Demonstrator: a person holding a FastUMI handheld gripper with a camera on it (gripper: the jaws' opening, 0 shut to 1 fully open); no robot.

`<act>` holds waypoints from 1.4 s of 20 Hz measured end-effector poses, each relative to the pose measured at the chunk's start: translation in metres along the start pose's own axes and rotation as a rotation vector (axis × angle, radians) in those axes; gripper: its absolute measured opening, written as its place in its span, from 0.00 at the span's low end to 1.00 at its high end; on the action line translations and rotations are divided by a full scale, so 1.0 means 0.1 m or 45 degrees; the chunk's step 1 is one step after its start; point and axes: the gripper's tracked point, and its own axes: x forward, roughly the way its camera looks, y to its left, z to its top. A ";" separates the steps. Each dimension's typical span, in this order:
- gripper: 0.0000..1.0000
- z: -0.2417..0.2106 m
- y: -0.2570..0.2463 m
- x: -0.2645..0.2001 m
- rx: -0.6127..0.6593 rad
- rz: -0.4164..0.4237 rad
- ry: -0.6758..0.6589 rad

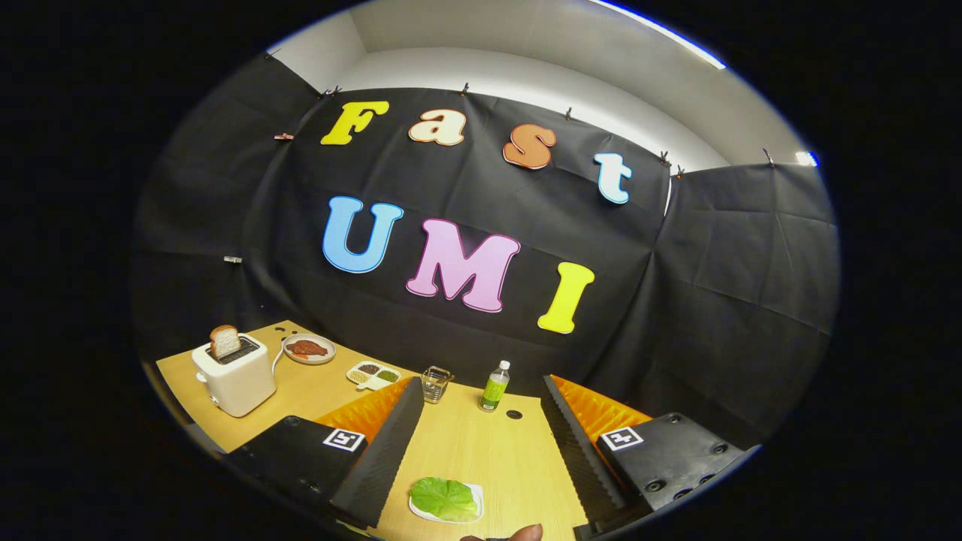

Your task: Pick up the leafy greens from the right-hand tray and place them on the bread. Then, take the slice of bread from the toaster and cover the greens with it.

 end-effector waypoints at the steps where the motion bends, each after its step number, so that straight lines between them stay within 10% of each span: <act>1: 0.98 0.01 -0.01 0.01 -0.002 0.000 -0.003; 13: 0.97 -0.33 -0.07 0.23 -0.098 0.138 0.068; 28: 0.96 -2.41 -0.02 0.69 -0.286 0.687 0.469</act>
